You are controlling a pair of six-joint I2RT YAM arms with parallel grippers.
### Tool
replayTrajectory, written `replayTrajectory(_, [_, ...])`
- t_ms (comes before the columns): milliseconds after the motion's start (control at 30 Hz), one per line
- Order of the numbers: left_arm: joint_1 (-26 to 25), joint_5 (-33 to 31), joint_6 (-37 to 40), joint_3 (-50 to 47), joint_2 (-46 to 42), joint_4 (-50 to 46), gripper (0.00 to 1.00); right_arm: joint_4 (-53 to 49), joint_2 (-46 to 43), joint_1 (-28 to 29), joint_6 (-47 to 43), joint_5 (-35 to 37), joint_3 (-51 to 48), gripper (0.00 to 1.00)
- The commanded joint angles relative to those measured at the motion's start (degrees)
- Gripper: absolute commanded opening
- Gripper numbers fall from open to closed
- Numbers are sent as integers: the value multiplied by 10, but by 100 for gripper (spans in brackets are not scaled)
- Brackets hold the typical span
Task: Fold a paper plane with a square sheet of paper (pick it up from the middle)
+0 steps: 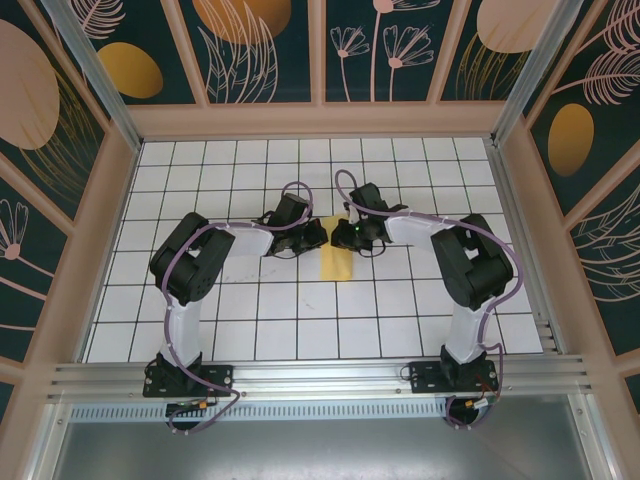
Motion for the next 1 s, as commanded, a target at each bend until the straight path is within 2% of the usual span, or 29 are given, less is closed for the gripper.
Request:
replayTrajectory(0, [-3, -46, 18, -14, 52, -63, 0, -45, 8, 1, -10, 40, 2, 15])
replayTrajectory(133, [-3, -47, 18, -14, 53, -65, 0, -57, 13, 1, -6, 62, 13, 16])
replayTrajectory(267, [-3, -47, 19, -14, 52, -65, 0, -37, -9, 1, -7, 40, 21, 17])
replayTrajectory(500, [-3, -46, 20, -13, 53, -65, 0, -28, -33, 1, -20, 46, 23, 20])
replayTrajectory(767, [-4, -45, 19, -14, 54, -64, 0, -17, -7, 1, -8, 10, 39, 10])
replayTrajectory(967, [-4, -45, 19, -15, 54, -62, 0, 9, -34, -2, 4, 23, 19, 10])
